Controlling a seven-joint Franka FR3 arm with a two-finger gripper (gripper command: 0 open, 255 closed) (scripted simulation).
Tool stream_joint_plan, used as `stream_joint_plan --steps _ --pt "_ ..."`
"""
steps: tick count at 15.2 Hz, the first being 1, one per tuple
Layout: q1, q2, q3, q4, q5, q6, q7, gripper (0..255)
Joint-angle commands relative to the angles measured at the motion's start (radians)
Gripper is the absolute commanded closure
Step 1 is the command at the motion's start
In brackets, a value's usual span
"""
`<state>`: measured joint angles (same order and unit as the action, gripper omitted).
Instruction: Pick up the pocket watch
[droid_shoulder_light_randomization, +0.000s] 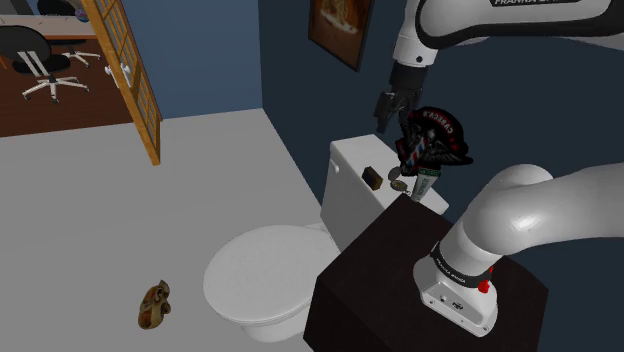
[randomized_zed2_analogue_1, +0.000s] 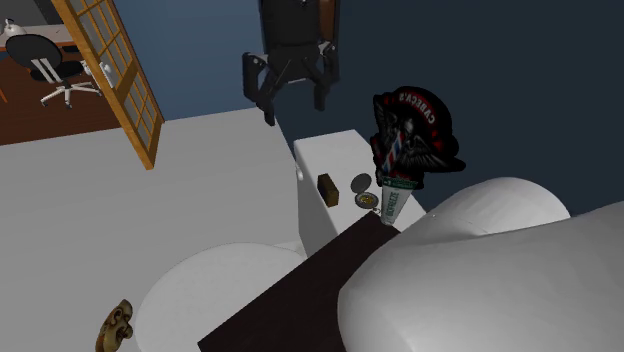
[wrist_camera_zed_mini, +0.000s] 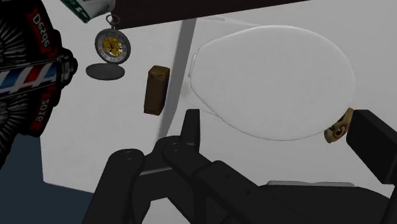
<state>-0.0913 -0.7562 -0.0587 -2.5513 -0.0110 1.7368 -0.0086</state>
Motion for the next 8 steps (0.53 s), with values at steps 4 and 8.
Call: stream_joint_plan --steps 4,8 --pt "-0.052 0.047 -0.056 -0.109 -0.060 0.150 -0.037 0" --pt "-0.096 0.111 -0.101 -0.178 -0.108 0.278 -0.060 0"
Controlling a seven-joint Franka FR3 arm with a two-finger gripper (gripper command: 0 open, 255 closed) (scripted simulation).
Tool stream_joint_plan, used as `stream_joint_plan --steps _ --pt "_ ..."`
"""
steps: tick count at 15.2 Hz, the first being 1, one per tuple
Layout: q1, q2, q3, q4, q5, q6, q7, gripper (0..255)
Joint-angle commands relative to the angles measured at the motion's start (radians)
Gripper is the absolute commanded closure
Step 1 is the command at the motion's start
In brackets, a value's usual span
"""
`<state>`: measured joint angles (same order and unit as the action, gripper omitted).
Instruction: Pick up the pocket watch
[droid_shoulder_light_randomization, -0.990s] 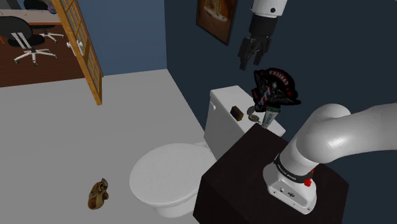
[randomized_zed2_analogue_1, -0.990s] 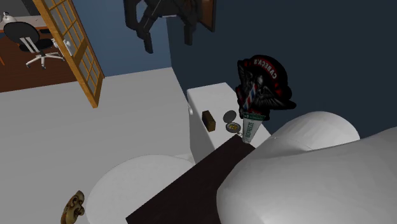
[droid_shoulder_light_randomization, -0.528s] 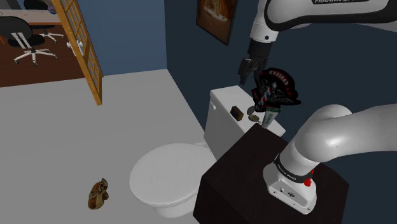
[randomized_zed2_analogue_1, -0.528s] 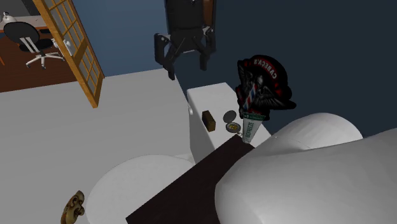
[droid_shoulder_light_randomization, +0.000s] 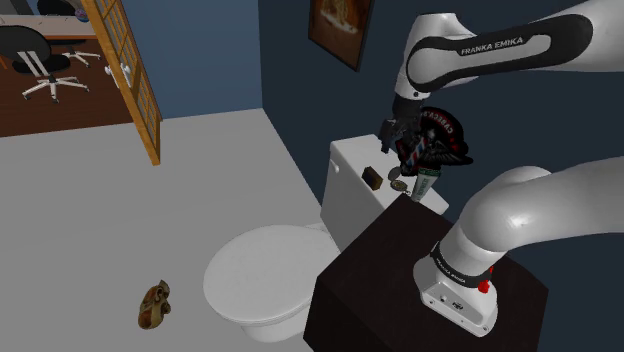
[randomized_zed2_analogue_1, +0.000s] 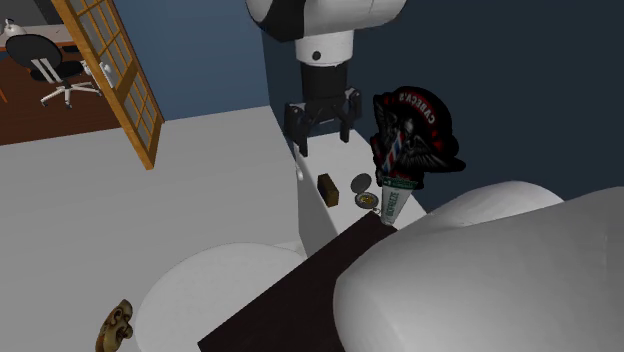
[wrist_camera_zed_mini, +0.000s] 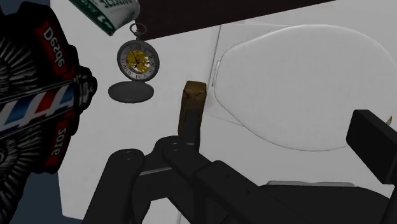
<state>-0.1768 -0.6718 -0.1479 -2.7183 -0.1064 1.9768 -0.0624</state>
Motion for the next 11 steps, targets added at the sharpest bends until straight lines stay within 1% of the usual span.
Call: stream_joint_plan --steps 1,6,11 --pt "-0.022 0.047 -0.024 -0.025 -0.024 0.072 -0.011 0" --pt "-0.078 0.178 -0.085 -0.076 -0.085 0.251 -0.037 0" --pt "-0.129 0.354 -0.149 -0.091 -0.135 0.442 -0.063 0"
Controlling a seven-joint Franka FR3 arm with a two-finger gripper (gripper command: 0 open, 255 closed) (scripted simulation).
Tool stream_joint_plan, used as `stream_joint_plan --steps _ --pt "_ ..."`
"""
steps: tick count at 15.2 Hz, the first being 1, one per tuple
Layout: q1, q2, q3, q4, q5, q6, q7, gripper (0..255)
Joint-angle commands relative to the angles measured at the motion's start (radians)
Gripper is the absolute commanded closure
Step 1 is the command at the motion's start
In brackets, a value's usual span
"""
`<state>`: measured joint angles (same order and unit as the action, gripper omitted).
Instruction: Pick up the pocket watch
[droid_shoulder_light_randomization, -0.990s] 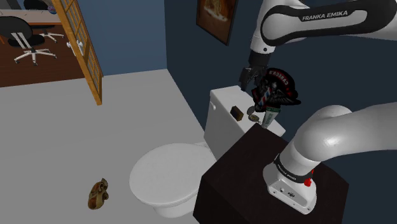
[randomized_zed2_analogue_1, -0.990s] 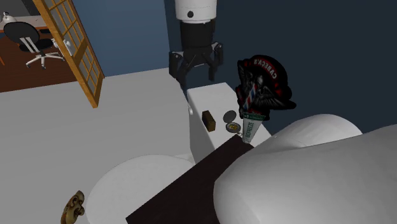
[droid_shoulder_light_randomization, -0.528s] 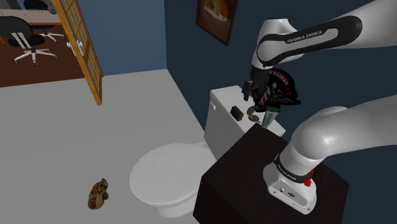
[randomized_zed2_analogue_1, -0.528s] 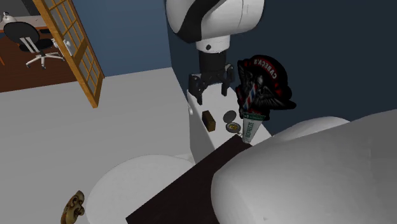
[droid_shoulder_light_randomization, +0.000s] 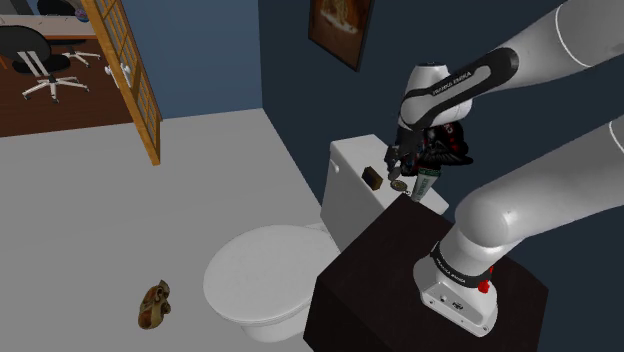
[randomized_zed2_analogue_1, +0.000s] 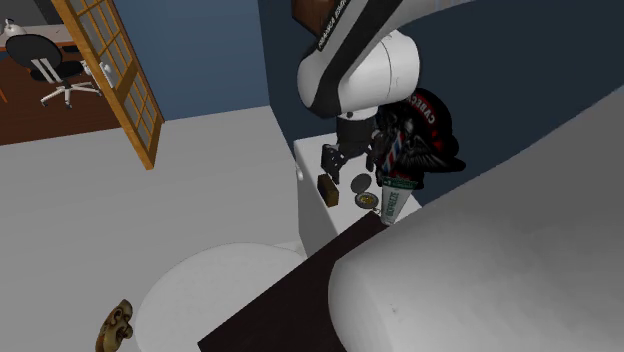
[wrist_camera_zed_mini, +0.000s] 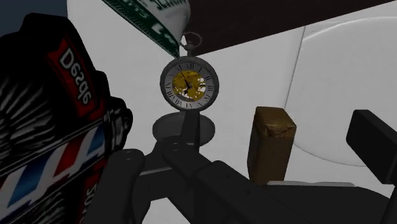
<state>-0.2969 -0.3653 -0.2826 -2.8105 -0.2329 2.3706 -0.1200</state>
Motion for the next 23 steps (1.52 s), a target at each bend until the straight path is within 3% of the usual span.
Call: stream_joint_plan --steps 1,7,15,17,18,23 --pt "-0.018 0.088 -0.027 0.002 -0.016 0.087 -0.012 0" --pt "-0.059 0.349 -0.097 0.041 -0.011 0.312 -0.069 0" --pt "-0.065 0.512 -0.076 0.054 0.071 0.457 -0.118 0" --pt "-0.067 0.512 -0.075 0.054 0.070 0.457 -0.118 0" --pt "-0.066 0.513 -0.074 0.054 0.071 0.458 -0.117 255" --pt "-0.067 0.513 -0.075 0.053 0.070 0.459 -0.118 255"
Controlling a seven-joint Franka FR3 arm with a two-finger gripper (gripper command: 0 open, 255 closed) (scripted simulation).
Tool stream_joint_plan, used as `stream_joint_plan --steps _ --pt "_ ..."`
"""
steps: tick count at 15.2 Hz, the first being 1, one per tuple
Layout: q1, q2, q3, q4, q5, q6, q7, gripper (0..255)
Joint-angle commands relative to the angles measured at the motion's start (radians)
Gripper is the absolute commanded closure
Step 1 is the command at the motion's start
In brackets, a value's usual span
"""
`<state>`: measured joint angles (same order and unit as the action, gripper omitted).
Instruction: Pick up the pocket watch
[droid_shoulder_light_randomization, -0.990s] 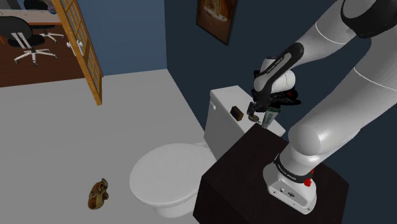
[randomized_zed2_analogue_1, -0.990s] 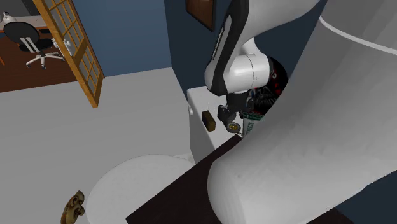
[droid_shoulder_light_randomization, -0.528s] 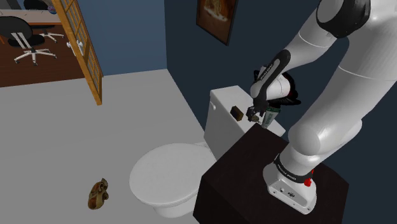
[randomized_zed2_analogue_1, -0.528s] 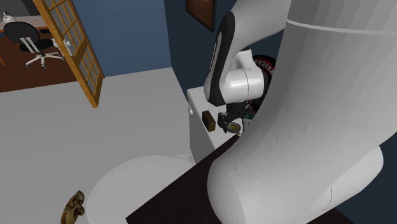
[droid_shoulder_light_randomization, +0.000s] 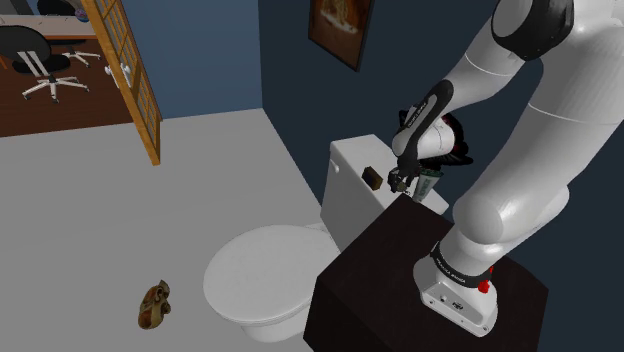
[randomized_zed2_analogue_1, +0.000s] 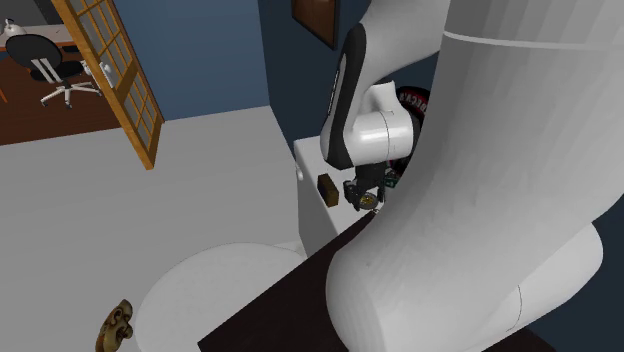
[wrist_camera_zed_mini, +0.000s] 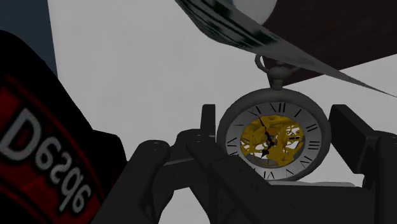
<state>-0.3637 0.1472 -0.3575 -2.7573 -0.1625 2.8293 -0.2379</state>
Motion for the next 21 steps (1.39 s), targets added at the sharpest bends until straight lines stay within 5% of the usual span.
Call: stream_joint_plan --steps 1,21 --pt "0.000 0.000 0.000 0.000 0.000 0.000 0.000 255" --pt "0.002 -0.291 -0.023 -0.004 -0.118 -0.280 0.065 255"
